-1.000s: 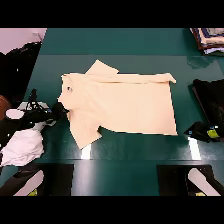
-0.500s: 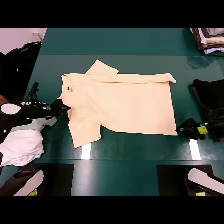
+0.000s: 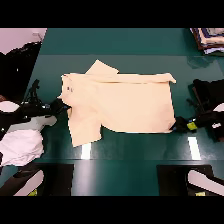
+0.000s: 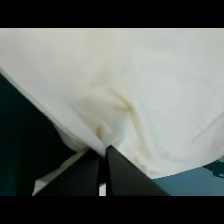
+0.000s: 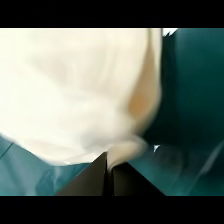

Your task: Fold the shirts.

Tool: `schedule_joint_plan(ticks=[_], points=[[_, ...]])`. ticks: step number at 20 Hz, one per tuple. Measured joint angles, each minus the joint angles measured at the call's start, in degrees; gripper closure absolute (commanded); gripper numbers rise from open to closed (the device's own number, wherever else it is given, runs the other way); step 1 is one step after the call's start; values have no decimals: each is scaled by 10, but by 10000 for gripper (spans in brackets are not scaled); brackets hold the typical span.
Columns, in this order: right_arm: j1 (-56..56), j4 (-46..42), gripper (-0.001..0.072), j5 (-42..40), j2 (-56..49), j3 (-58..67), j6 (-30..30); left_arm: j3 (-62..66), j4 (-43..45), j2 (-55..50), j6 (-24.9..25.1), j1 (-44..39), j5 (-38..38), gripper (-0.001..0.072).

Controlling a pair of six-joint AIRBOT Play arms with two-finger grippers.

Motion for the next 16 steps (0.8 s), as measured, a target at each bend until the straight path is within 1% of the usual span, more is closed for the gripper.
schedule_joint_plan(ticks=[2,4,8,12,14,16], points=[[10,10,698,12,42,54,0,62,3,0,1,0,-33,686],[12,11,698,7,84,132,4,150,14,0,1,1,-64,686],[14,12,698,-8,146,323,9,377,52,0,-16,1,-116,686],[14,12,698,-23,178,516,12,630,77,0,-40,1,-162,686],[14,2,698,-26,189,601,16,747,82,2,-54,1,-174,686],[14,-26,698,-28,200,664,25,834,87,11,-73,1,-175,685]])
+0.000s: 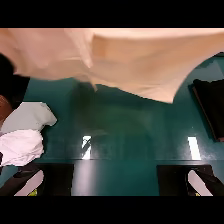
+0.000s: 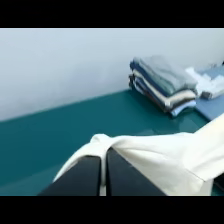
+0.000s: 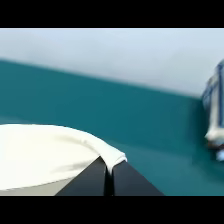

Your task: Fold the shirts.

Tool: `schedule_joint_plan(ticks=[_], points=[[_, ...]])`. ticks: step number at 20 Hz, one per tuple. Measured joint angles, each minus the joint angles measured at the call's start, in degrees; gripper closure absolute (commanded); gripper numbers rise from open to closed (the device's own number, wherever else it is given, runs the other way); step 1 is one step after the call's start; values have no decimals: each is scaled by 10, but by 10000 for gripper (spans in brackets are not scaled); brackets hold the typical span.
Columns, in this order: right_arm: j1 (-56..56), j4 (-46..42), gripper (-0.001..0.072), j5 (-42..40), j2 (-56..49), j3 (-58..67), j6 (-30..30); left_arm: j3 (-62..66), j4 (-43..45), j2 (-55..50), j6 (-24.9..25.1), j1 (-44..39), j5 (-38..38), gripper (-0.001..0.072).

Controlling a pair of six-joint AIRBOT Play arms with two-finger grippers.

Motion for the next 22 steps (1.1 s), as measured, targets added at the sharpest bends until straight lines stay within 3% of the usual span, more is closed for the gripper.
schedule_joint_plan(ticks=[4,8,17,22], points=[[0,-85,698,4,24,81,24,70,1,41,-20,0,30,686],[0,-133,699,8,42,58,35,54,3,56,-30,0,43,686],[30,-151,698,81,-140,-112,46,-361,18,-16,-23,-1,-8,685],[59,-153,698,54,-297,-163,48,-469,-2,-161,11,-2,83,686]])
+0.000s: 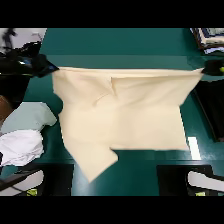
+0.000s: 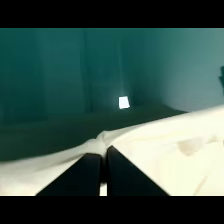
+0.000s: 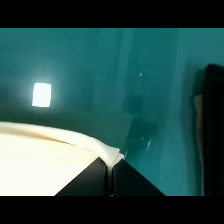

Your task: Fold the shirts.

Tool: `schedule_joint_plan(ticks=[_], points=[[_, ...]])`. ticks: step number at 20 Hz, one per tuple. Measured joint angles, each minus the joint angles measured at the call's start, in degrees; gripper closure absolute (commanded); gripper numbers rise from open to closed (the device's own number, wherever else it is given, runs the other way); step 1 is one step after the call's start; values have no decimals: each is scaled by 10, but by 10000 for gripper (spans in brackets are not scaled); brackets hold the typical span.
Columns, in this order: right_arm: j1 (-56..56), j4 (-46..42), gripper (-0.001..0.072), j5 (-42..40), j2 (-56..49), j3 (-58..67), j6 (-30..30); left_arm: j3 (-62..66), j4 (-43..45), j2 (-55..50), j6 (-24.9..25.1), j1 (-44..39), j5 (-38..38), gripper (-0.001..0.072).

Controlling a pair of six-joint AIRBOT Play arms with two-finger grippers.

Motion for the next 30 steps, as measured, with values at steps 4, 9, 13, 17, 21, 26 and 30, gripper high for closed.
schedule_joint_plan(ticks=[4,9,13,17,21,26,30], points=[[8,2,699,-47,-110,42,14,42,-43,-128,45,-24,97,686],[9,40,699,-76,-192,132,22,147,-19,-224,63,-45,145,685],[11,54,699,-59,-210,152,24,180,52,-245,65,-42,104,686],[22,54,699,-37,-210,100,24,167,122,-251,66,-40,28,686],[41,54,698,-53,-192,12,24,120,153,-253,63,-40,-6,684],[59,66,432,-74,-182,-50,29,82,169,-253,30,-39,-14,170],[58,72,340,-49,-179,-39,33,75,190,-238,-3,-39,-46,171]])
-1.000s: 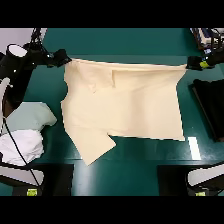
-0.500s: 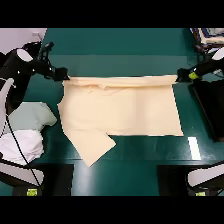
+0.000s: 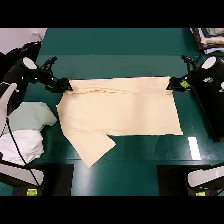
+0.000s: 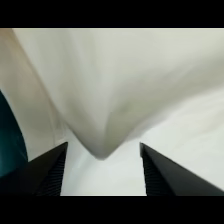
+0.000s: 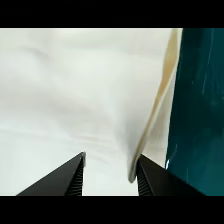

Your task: Fold the shirts.

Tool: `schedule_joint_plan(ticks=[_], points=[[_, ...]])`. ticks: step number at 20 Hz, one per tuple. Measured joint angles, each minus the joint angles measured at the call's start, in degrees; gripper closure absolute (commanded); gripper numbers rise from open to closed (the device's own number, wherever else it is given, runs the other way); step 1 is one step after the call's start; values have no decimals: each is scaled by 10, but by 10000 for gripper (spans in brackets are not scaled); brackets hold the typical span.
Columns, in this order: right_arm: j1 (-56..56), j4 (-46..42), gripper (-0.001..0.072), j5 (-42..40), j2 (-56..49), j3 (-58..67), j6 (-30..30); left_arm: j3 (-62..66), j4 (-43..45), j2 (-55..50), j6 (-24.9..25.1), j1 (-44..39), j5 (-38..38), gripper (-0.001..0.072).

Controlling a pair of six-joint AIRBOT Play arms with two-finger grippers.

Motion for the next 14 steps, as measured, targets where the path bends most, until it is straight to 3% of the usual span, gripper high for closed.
schedule_joint_plan(ticks=[6,14], points=[[-44,2,340,84,81,-34,-12,-115,74,153,-43,0,-42,169],[-88,4,340,34,249,-196,-19,-473,9,421,-87,-1,-57,170]])
